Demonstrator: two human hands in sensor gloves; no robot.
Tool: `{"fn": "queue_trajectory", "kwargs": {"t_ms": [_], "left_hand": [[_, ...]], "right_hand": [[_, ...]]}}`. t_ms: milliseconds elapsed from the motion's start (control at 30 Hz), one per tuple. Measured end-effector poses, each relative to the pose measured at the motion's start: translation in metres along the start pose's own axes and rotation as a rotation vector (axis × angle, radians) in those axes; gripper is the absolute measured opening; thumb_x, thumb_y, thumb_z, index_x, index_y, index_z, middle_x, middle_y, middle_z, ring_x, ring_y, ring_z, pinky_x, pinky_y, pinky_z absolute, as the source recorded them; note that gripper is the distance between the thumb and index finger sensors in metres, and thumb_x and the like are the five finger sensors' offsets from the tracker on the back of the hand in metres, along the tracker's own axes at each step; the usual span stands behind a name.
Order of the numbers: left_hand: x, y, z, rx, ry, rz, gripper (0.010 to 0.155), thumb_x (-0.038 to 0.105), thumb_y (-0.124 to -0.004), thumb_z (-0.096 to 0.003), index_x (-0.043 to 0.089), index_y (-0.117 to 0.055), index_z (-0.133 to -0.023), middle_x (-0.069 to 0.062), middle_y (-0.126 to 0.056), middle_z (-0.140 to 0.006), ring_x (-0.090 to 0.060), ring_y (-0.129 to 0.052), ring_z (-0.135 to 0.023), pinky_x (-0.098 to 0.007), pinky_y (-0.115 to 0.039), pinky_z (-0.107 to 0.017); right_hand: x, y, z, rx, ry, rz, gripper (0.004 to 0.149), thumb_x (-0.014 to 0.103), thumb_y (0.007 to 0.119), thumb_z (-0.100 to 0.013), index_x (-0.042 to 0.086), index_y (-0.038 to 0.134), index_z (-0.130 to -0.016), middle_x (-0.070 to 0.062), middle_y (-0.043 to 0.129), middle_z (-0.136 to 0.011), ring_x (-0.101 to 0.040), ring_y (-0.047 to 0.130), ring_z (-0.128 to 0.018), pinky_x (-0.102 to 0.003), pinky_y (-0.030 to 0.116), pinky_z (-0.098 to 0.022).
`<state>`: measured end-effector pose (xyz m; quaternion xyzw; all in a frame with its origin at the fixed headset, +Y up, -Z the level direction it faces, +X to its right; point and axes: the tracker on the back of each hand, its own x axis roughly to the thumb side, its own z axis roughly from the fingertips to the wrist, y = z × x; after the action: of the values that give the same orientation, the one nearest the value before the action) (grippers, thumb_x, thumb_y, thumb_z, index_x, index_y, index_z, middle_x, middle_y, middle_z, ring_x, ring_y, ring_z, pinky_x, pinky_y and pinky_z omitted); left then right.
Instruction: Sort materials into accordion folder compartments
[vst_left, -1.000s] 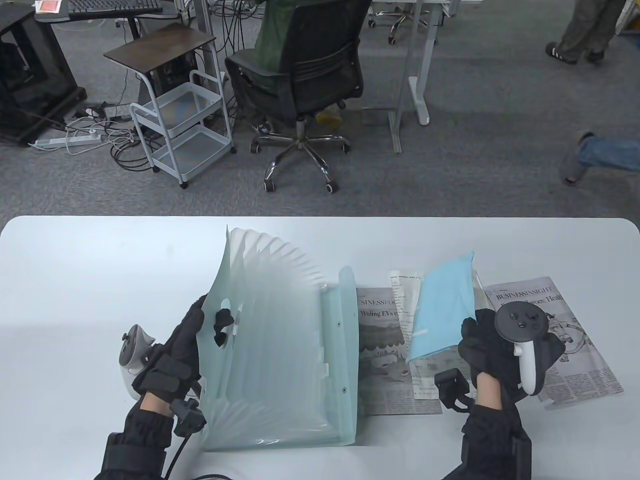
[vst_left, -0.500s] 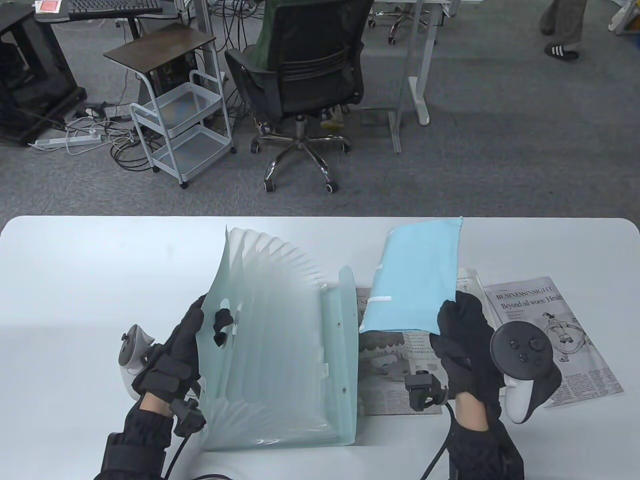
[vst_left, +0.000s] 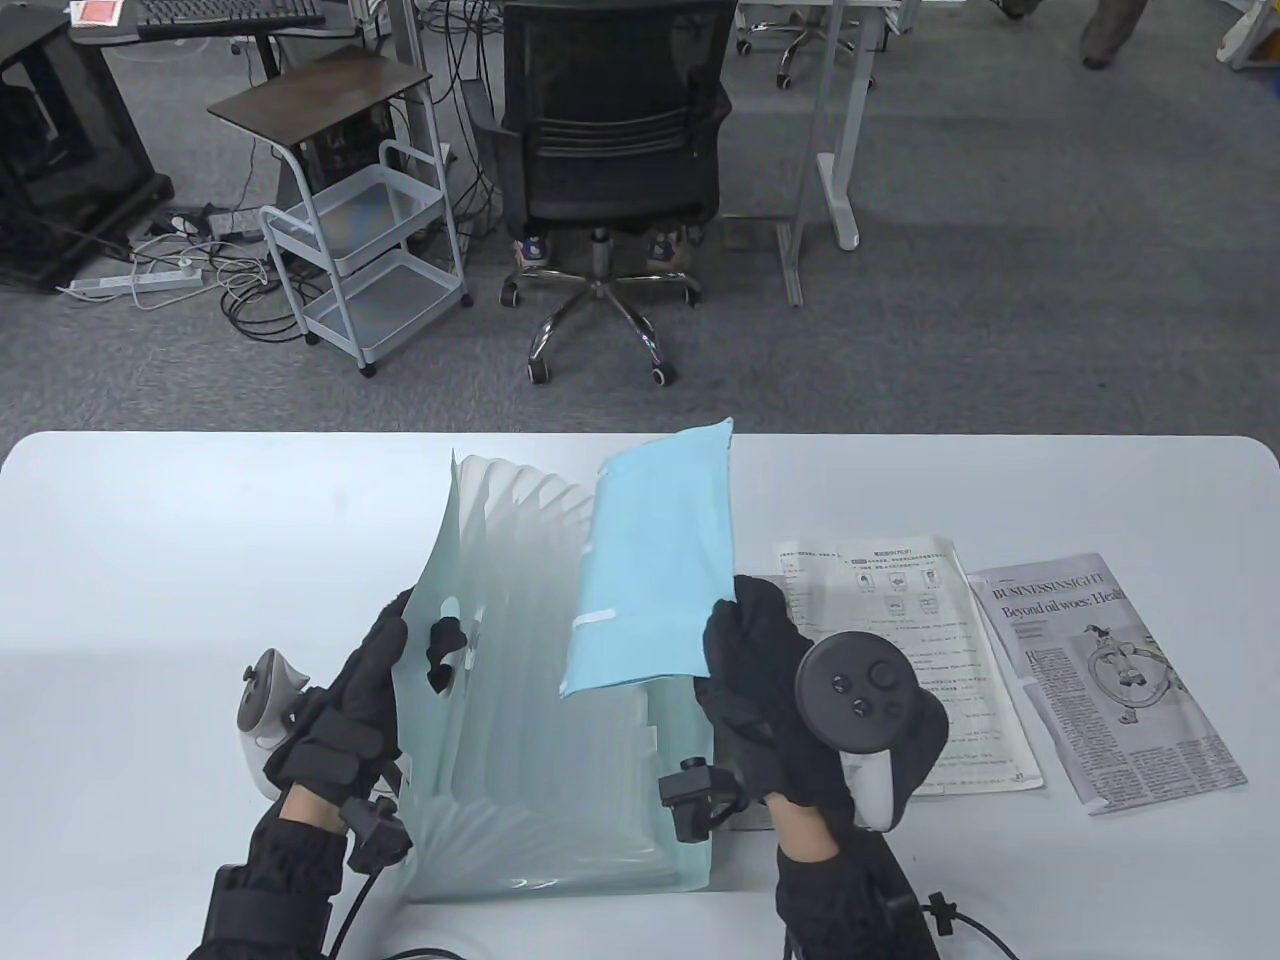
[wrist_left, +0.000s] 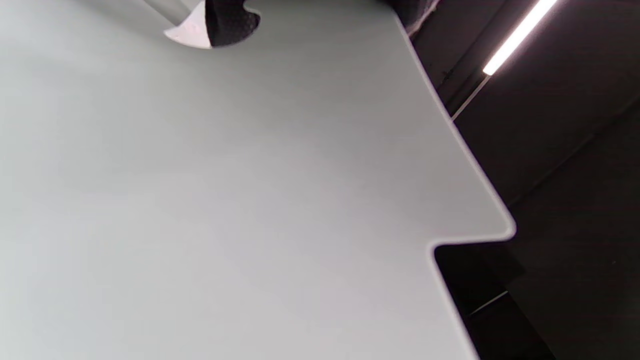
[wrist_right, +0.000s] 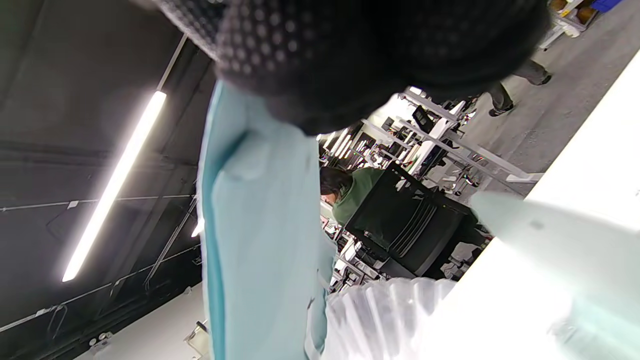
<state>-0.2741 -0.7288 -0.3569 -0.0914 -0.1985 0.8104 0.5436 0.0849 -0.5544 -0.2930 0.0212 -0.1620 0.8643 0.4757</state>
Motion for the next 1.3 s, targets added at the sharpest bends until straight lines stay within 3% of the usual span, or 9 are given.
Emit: {"fn": "queue_trajectory", "kwargs": {"t_ms": [233, 467, 1300], "left_hand": [[0.0, 0.0, 0.0, 0.0, -0.001, 0.004, 0.071, 0.046, -0.054, -0.0747, 0.006, -0.022, -0.124, -0.023, -0.053, -0.114, -0.058, -0.012, -0.114, -0.071, -0.018, -0.072], [0.001, 0.001, 0.001, 0.001, -0.003, 0.006, 0.071, 0.046, -0.054, -0.0747, 0.006, -0.022, -0.124, -0.023, -0.053, -0.114, -0.058, -0.012, -0.114, -0.071, -0.018, -0.072], [0.0, 0.001, 0.001, -0.001, 0.0, -0.001, 0.071, 0.046, -0.054, -0.0747, 0.006, -0.022, -0.124, -0.023, -0.053, -0.114, -0.058, -0.012, -0.114, -0.071, -0.018, -0.072]], "right_hand": [[0.023, 0.027, 0.009, -0.009, -0.053, 0.03, 0.041, 0.018, 0.063, -0.063, -0.004, 0.068, -0.097, -0.012, 0.096, -0.054, -0.009, 0.096, -0.025, -0.036, 0.089, -0.03], [0.026, 0.048, 0.018, 0.035, -0.086, 0.077, 0.041, 0.018, 0.063, -0.063, -0.003, 0.067, -0.097, -0.013, 0.096, -0.055, -0.009, 0.096, -0.025, -0.037, 0.088, -0.03], [0.034, 0.078, 0.03, 0.134, -0.126, 0.193, 0.043, 0.017, 0.061, -0.063, -0.008, 0.064, -0.098, -0.014, 0.095, -0.057, -0.011, 0.097, -0.028, -0.038, 0.089, -0.032]]}}
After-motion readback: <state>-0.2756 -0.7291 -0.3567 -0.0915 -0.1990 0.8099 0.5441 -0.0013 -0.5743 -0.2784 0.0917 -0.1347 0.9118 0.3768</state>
